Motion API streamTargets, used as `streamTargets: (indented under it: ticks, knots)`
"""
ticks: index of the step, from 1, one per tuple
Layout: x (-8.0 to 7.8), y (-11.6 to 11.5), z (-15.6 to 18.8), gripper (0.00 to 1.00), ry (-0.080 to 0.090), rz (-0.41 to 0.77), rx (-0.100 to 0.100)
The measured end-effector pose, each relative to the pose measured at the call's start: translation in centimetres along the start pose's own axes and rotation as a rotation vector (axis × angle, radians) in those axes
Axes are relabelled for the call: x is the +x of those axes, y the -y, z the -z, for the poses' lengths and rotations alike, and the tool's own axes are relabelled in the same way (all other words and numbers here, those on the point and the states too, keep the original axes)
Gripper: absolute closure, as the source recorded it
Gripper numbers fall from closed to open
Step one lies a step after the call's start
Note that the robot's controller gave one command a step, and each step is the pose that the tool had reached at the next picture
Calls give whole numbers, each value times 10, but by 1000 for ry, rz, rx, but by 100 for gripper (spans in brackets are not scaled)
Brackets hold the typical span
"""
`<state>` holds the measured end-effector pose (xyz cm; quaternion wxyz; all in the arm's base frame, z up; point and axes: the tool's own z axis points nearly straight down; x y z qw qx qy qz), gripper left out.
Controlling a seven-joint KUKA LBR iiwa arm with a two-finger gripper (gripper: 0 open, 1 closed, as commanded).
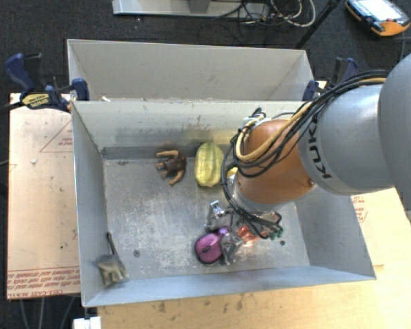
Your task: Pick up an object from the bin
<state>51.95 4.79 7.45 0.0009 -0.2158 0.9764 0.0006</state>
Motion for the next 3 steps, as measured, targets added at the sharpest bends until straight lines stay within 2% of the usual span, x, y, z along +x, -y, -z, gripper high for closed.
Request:
streamTargets:
  ticks: [1, 2, 3]
  knots:
    - [-3, -5, 96, 100, 0, -11, 0]
    - [-3, -5, 96, 100, 0, -11, 0]
    - [-8, -3, 166, 100, 0, 2, 0]
